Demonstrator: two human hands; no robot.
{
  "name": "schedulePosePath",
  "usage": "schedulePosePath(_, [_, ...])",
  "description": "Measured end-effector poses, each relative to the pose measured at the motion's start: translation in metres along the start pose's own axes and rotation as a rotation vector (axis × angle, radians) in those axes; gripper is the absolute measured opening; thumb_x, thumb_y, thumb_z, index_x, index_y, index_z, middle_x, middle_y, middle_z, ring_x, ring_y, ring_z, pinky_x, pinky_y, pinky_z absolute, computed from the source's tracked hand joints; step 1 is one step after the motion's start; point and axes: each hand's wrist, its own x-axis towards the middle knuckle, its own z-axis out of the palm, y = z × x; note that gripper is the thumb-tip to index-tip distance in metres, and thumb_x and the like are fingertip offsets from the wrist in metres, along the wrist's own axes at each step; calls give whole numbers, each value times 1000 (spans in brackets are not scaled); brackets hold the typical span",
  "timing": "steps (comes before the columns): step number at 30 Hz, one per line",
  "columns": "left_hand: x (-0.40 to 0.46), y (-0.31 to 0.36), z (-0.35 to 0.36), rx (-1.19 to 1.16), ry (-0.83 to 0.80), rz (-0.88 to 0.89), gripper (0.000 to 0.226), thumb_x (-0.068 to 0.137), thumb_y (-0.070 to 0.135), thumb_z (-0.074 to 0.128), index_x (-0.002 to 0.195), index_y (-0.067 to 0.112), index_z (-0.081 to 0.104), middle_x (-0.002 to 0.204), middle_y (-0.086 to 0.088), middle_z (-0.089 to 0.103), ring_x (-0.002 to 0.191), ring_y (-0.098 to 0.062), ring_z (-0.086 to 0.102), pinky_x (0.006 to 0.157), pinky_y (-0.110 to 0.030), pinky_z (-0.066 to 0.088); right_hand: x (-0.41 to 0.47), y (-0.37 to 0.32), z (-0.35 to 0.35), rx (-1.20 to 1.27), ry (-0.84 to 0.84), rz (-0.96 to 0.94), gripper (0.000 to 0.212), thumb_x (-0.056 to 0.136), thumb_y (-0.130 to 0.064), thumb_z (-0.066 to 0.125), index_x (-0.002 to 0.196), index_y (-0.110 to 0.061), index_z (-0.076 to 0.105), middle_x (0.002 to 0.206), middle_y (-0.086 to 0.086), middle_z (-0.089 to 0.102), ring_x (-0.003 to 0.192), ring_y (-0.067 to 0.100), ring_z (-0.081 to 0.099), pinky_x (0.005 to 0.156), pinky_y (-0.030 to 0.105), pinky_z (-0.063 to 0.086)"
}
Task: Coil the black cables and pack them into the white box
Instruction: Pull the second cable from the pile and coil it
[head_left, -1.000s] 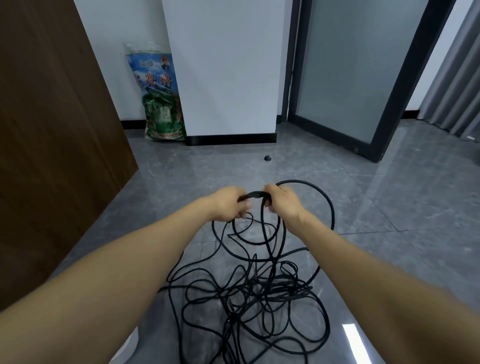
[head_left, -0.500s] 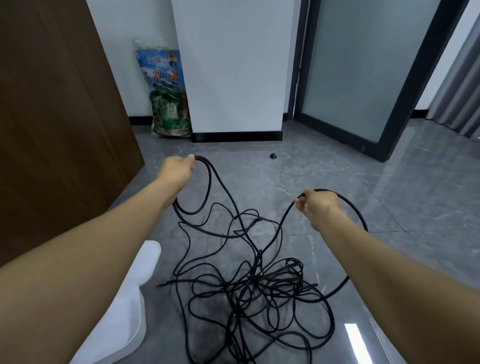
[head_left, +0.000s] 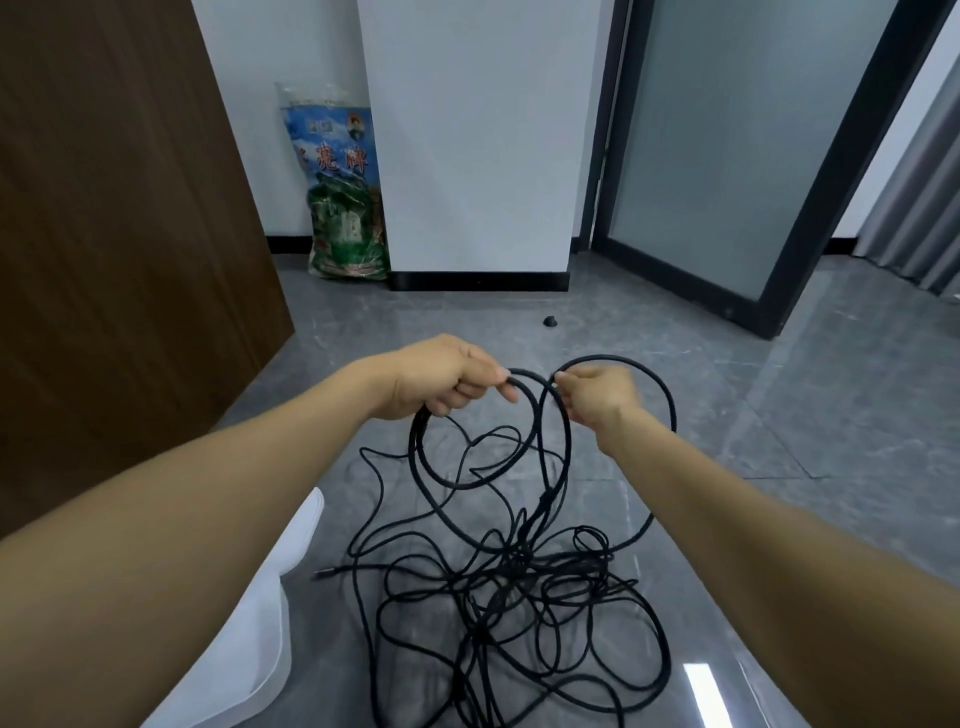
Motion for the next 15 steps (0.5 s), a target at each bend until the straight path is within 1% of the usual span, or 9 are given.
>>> schedulePosePath(2, [1,3,6,55,-28,-47,25,97,20,49,101,3,67,54,6,29,41,-6,22,42,-18,15,-7,-7,3,135,-79,47,20,92,-1,52,75,2,63,75,17,60,62,22,57,65,28,50])
schedulePosePath(4, [4,2,14,101,3,-103,26,97,21,50,101,2,67,57,4,32,44,-7,24,44,-19,18,-15,-13,6,264,-183,78,15,93,-2,50,87,5,62,83,19,63,63,22,61,62,25,52])
schedulePosePath(5, [6,0,18,115,26,-126,26,97,21,49,100,2,66,58,3,33,46,-8,25,44,-20,20,-19,-15,7,286,-237,83,17,94,-7,51,95,5,63,87,17,65,64,20,62,62,24,51])
schedulePosePath(6, [8,-3,22,111,51,-145,24,97,19,49,99,1,64,59,2,34,47,-9,26,44,-19,21,-21,-16,8,272,-288,73,21,94,-13,52,100,4,63,89,14,67,67,19,63,65,25,51])
schedulePosePath(8, [13,-8,31,34,103,-170,16,96,13,49,91,1,58,61,0,35,49,-9,27,42,-18,23,-23,-15,10,99,-379,-17,26,92,-24,56,99,-2,67,89,6,70,75,16,63,74,26,49])
schedulePosePath(10, [18,-14,37,-128,176,-185,14,95,8,48,83,4,53,63,-1,36,50,-8,28,38,-15,23,-25,-14,10,-83,-441,-135,21,89,-24,61,96,-5,69,78,0,68,75,12,61,76,24,47])
schedulePosePath(11, [20,-15,39,-219,218,-192,14,94,6,48,81,5,52,64,-2,37,50,-8,29,36,-14,24,-24,-13,10,-119,-448,-175,19,89,-20,62,96,-5,70,75,-1,67,75,11,60,77,24,48])
schedulePosePath(13, [23,-17,41,-377,298,-192,10,93,2,48,84,4,53,66,-4,39,51,-8,31,34,-13,25,-21,-11,9,-101,-445,-217,16,90,-16,61,98,-4,69,86,5,68,84,14,60,87,29,49])
schedulePosePath(15, [24,-17,40,-438,300,-176,8,92,2,47,93,5,55,67,-5,43,52,-8,34,35,-13,28,-20,-10,8,-55,-457,-251,15,91,-12,59,102,-5,67,98,9,67,92,17,60,92,30,48])
